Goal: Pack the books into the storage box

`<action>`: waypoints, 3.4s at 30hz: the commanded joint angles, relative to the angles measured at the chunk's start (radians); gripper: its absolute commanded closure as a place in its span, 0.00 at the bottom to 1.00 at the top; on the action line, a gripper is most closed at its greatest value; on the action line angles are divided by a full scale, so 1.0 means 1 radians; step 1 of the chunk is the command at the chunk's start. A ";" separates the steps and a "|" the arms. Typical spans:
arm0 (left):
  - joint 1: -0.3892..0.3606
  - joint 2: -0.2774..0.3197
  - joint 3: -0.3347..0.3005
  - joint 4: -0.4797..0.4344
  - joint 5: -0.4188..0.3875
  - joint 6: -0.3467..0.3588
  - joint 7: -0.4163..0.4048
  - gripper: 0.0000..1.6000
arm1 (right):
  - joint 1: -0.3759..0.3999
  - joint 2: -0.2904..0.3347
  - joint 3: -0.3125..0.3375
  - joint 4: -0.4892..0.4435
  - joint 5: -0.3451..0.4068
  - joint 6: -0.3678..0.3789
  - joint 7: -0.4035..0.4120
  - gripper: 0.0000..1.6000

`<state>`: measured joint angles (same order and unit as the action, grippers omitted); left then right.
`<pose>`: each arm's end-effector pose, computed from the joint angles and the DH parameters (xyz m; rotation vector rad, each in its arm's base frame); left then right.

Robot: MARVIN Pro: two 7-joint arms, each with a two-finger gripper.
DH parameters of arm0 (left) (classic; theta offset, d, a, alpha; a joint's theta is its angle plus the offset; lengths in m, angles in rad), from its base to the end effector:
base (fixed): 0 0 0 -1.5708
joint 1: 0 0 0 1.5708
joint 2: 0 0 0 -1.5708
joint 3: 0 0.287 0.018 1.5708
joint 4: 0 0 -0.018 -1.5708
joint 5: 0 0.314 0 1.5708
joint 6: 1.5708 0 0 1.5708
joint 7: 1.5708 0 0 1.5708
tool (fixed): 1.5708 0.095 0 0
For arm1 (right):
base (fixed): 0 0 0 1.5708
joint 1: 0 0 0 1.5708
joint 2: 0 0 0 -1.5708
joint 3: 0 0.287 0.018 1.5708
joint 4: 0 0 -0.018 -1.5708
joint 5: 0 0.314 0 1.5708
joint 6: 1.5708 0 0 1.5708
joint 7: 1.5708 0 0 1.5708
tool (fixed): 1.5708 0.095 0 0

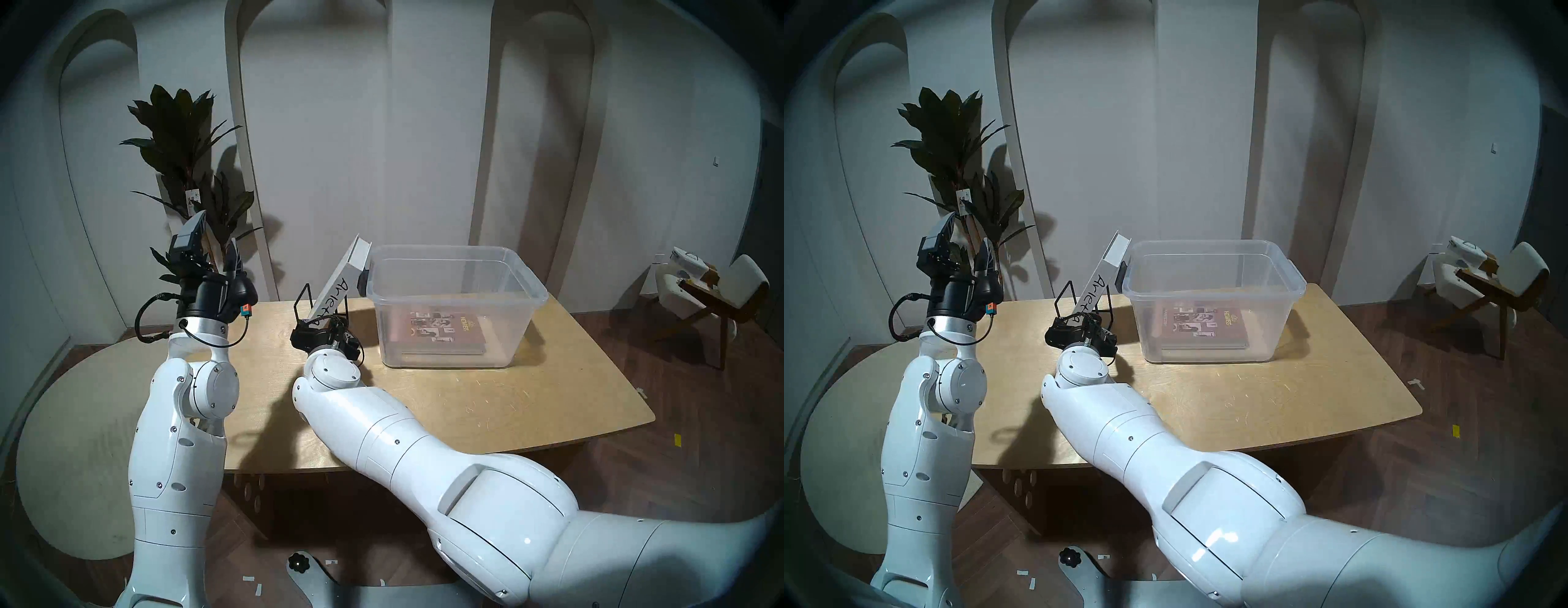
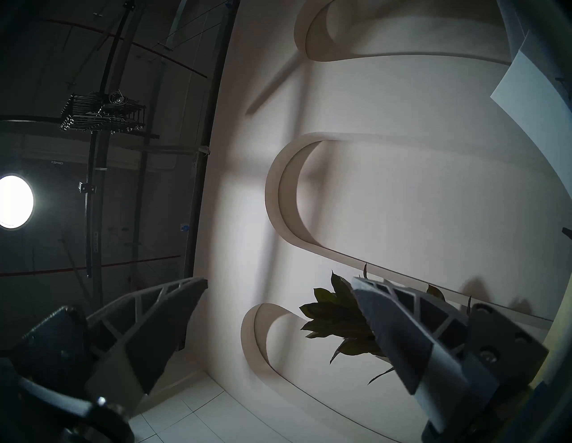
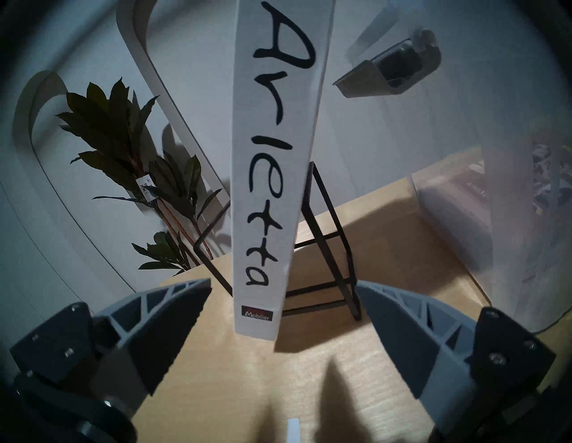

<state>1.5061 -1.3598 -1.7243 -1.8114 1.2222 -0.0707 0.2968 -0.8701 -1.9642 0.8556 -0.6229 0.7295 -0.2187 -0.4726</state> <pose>0.4129 0.1022 -0.1364 -0.8068 0.6580 -1.5045 0.4971 0.3446 -0.2837 -2.1469 0.2760 -1.6414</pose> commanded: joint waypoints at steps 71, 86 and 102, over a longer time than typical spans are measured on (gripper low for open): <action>0.016 -0.071 0.055 -0.065 0.059 0.125 -0.027 0.00 | 0.262 -0.043 -0.069 0.328 -0.039 -0.094 0.139 0.17; 0.015 -0.079 0.057 -0.067 0.069 0.141 -0.026 0.00 | 0.264 -0.043 -0.074 0.336 -0.038 -0.098 0.136 0.64; 0.017 -0.084 0.056 -0.073 0.077 0.153 -0.028 0.00 | 0.263 -0.043 -0.127 0.326 -0.060 -0.097 0.157 0.90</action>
<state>1.5326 -1.4475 -1.6672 -1.8573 1.2986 0.0848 0.2681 -0.6243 -1.9953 0.7552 -0.2777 0.6852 -0.3075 -0.3282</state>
